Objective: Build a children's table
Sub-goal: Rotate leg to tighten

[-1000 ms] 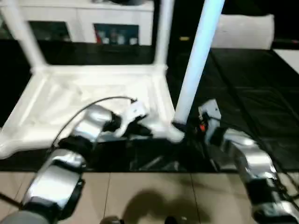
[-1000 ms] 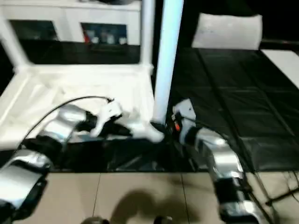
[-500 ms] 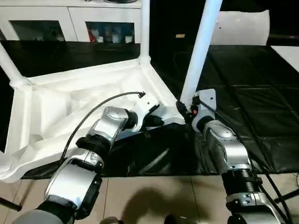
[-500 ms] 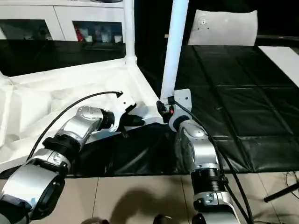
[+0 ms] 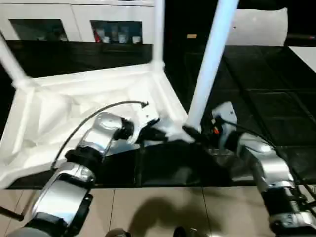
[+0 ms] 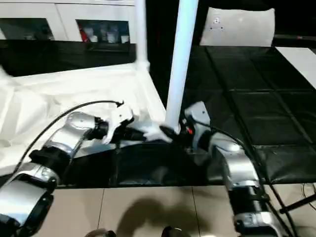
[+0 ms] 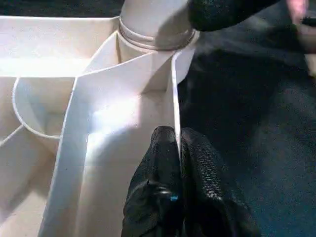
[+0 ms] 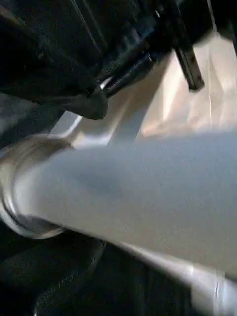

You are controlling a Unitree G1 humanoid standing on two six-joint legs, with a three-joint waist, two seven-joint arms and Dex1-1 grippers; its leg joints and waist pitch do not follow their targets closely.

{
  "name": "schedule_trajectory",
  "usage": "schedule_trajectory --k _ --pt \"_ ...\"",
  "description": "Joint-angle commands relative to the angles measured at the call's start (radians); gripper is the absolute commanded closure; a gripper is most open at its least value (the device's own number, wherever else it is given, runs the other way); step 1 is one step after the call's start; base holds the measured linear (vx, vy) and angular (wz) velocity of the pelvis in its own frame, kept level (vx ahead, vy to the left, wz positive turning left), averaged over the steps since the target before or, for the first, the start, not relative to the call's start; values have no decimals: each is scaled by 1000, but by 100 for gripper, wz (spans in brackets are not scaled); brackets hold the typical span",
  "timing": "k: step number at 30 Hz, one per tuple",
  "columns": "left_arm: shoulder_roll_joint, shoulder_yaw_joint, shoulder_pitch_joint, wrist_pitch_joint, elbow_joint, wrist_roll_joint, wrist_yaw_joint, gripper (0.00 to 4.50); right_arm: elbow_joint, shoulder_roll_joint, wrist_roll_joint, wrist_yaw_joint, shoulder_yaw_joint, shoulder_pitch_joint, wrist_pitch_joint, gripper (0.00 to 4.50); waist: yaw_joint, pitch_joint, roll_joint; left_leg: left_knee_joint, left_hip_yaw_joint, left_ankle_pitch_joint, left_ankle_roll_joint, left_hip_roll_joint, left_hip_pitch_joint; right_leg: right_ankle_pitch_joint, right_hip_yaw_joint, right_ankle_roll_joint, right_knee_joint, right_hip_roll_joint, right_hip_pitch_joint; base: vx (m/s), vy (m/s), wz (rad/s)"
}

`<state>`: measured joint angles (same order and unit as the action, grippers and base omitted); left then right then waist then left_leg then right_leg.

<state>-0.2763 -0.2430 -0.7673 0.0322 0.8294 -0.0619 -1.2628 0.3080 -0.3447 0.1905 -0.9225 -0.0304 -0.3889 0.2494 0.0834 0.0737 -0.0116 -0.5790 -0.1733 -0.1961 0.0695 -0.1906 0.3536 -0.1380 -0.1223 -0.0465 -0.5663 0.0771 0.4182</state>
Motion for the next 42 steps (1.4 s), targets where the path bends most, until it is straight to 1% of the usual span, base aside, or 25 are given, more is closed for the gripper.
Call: schedule_trajectory --k 1,3,4,7,8,10,11,12,15,16,21,22,25,26,32,33,34,35,36,37,38,39,40,41,42 --pt "-9 -36 -4 -42 -47 23 -102 450 -29 -32 17 -75 -18 0 -23 62 2 -70 -2 57 6 -104 -131 -47 -2 -263 62 -181 58 82 -76 0 0 0" --pt "-33 -58 -1 -62 -46 15 -155 450 -32 -60 45 -148 -25 -2 -18 62 13 -67 -4 58 4 -124 -122 -47 -5 -291 63 -173 59 82 -71 0 0 0" --pt "-48 -69 -2 -84 -41 14 -211 450 -26 -81 71 -211 -32 -11 -17 62 16 -67 -2 58 5 -133 -118 -49 -4 -298 63 -171 59 83 -71 0 0 0" --pt "-62 -80 -6 -100 -38 10 -255 450 -21 -100 86 -271 -46 -17 -18 62 21 -67 -4 59 7 -149 -102 -49 -4 -325 62 -164 60 85 -71 0 0 0" --pt "-71 -90 -9 -113 -37 8 -285 450 -16 -109 89 -317 -54 -21 -13 77 22 -66 -4 60 6 -150 -100 -49 -4 -328 63 -163 61 84 -70 0 0 0" --pt "-82 -101 -15 -125 -34 4 -315 450 -10 -121 93 -368 -72 -27 -6 77 27 -66 -5 59 6 -153 -96 -48 -4 -346 63 -156 62 85 -70 0 0 0" --pt "-83 -102 -16 -126 -33 3 -318 450 -9 -123 93 -373 -76 -28 -6 106 28 -65 -5 59 6 -155 -95 -48 -4 -353 62 -155 63 85 -70 0 0 0" --pt "-88 -109 -21 -133 -30 2 -332 450 -6 -132 92 -400 -94 -31 -4 112 29 -65 -4 60 7 -154 -91 -48 -4 -364 62 -150 64 85 -69 0 0 0" --pt "-92 -117 -27 -144 -25 0 -345 450 -2 -139 87 -429 -114 -32 -14 137 31 -66 -5 59 7 -151 -87 -47 -3 -373 62 -143 64 85 -69 0 0 0" --pt "-95 -123 -31 -151 -21 3 -351 450 3 -140 86 -442 -126 -36 -20 149 31 -66 -3 60 8 -149 -85 -47 -4 -377 62 -140 64 84 -69 0 0 0" --pt "-97 -135 -36 -152 -20 11 -352 450 10 -133 81 -457 -138 -46 -27 181 31 -67 -5 59 8 -148 -81 -46 -2 -369 61 -145 63 83 -69 0 0 0" --pt "-98 -137 -37 -153 -19 13 -352 450 11 -131 82 -461 -140 -48 -25 201 32 -67 -4 59 9 -144 -81 -47 -2 -362 61 -146 61 83 -70 0 0 0" --pt "-99 -141 -39 -156 -16 15 -352 450 14 -132 85 -474 -147 -52 -22 220 32 -67 -4 59 8 -144 -82 -47 -2 -358 61 -149 61 83 -69 0 0 0" --pt "-99 -140 -40 -158 -13 14 -352 450 15 -131 86 -476 -148 -53 -23 239 32 -68 -4 58 8 -144 -81 -47 -3 -358 61 -149 61 83 -69 0 0 0" --pt "-95 -128 -44 -155 -2 8 -349 450 2 -129 103 -477 -152 -44 -5 249 32 -67 -3 59 8 -147 -79 -46 -3 -367 60 -144 63 82 -69 0 0 0" --pt "-91 -124 -45 -148 1 7 -339 450 -5 -124 108 -472 -151 -39 4 251 32 -68 -3 58 8 -146 -79 -46 -3 -364 60 -144 63 83 -69 0 0 0" --pt "-77 -111 -54 -117 14 0 -278 450 -29 -105 112 -432 -147 -20 32 251 32 -66 -2 59 8 -148 -78 -47 -3 -364 60 -145 63 81 -69 0 0 0" --pt "-64 -99 -61 -98 25 -1 -228 450 -34 -86 99 -381 -146 -12 47 251 32 -66 -3 59 8 -150 -77 -46 -4 -370 60 -143 65 81 -69 0 0 0" --pt "-49 -85 -68 -79 35 4 -184 450 -30 -65 76 -320 -146 -7 55 251 32 -66 0 61 10 -152 -66 -47 -5 -384 60 -136 66 82 -66 0 0 0" --pt "-43 -78 -71 -72 40 7 -166 450 -26 -55 64 -292 -146 -5 57 251 29 -63 -2 61 8 -163 -63 -44 -6 -403 59 -130 71 80 -64 0 0 0" --pt "-39 -75 -73 -67 42 9 -155 450 -23 -49 57 -276 -146 -4 57 251 27 -60 -3 63 11 -182 -51 -41 -7 -461 56 -110 78 83 -67 0 0 0" --pt "-19 -55 -81 -40 52 19 -102 450 -10 -19 19 -190 -148 -1 56 251 24 -59 -1 62 11 -190 -43 -38 -9 -507 56 -90 84 85 -65 0 0 0" --pt "-19 -55 -81 -40 52 19 -102 450 -10 -19 19 -190 -148 -1 56 251 21 -58 -2 63 13 -197 -38 -35 -10 -542 53 -75 91 86 -65 0 0 0" --pt "7 -36 -91 -11 62 23 -27 450 10 33 0 -86 -132 -4 63 252 21 -58 -3 63 13 -198 -38 -35 -10 -553 52 -68 93 86 -66 0 0 0" --pt "16 -29 -95 -1 66 25 -3 450 15 49 -3 -56 -127 -6 70 252 15 -56 -2 64 14 -203 -35 -35 -8 -561 52 -63 94 84 -62 0 0 0"
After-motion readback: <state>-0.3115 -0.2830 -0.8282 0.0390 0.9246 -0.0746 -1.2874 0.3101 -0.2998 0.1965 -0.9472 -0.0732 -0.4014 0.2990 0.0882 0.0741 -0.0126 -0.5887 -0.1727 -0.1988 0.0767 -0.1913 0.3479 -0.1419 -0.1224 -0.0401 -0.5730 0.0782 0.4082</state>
